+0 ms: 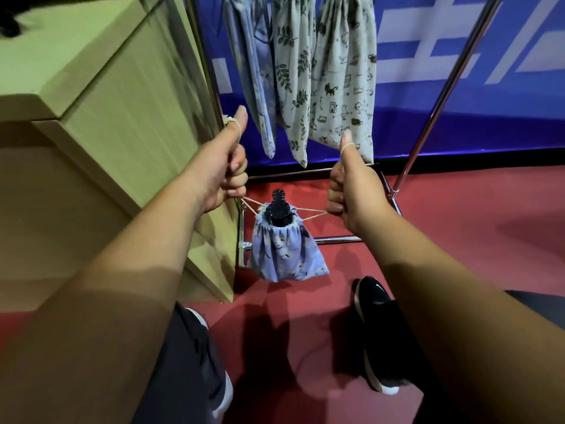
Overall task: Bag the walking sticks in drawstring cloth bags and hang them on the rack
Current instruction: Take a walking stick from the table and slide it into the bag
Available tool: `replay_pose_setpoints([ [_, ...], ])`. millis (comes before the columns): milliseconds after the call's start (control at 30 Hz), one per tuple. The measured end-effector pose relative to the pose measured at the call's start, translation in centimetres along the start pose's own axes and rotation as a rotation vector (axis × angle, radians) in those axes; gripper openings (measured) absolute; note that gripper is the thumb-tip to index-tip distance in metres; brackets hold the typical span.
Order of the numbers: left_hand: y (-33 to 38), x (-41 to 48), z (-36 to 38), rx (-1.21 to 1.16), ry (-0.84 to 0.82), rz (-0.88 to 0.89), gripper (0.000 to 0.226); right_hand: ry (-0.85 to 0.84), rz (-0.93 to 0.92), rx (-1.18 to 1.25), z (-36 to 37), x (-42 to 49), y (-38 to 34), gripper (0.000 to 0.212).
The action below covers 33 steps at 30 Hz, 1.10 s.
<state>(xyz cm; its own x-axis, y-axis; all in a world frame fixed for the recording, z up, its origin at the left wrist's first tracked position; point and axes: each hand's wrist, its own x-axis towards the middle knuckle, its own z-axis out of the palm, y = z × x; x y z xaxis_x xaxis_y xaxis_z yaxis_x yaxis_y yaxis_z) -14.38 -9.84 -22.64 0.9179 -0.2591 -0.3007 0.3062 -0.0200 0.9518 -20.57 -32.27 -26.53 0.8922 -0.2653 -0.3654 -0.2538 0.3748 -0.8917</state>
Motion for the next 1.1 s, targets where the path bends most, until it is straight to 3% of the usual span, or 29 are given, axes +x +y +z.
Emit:
replay_pose_setpoints([
  [200,-0.6,0.7,1.9,0.018,-0.023,0.122,0.054,-0.04,-0.114,0.011,1.6,0.1,-1.1,0.056],
  [300,-1.2,1.0,2.5,0.019,0.007,0.166,0.048,0.096,-0.171,-0.296,1.2,0.1,-1.1,0.071],
  [400,-1.6,1.3,2.4,0.038,0.058,0.175,0.044,0.138,-0.193,-0.306,1.1,0.4,-0.8,0.07],
  [500,-1.6,1.0,2.9,0.02,0.071,0.16,0.031,0.081,-0.277,-0.324,1.2,1.3,-0.1,0.084],
  [600,-1.4,0.6,3.6,0.009,0.081,0.127,0.023,0.061,-0.352,-0.364,1.7,1.1,0.2,0.056],
  [667,-1.3,0.5,3.9,0.025,0.077,0.121,0.023,0.044,-0.378,-0.378,2.1,1.0,0.1,0.049],
  [900,-1.9,0.3,4.5,0.153,0.052,0.137,0.012,-0.123,-0.187,-0.262,3.3,0.5,-0.8,0.028],
  [1100,-1.9,0.1,3.9,0.432,0.015,0.222,0.014,-0.185,0.021,-0.199,3.2,-0.2,-0.9,0.023],
])
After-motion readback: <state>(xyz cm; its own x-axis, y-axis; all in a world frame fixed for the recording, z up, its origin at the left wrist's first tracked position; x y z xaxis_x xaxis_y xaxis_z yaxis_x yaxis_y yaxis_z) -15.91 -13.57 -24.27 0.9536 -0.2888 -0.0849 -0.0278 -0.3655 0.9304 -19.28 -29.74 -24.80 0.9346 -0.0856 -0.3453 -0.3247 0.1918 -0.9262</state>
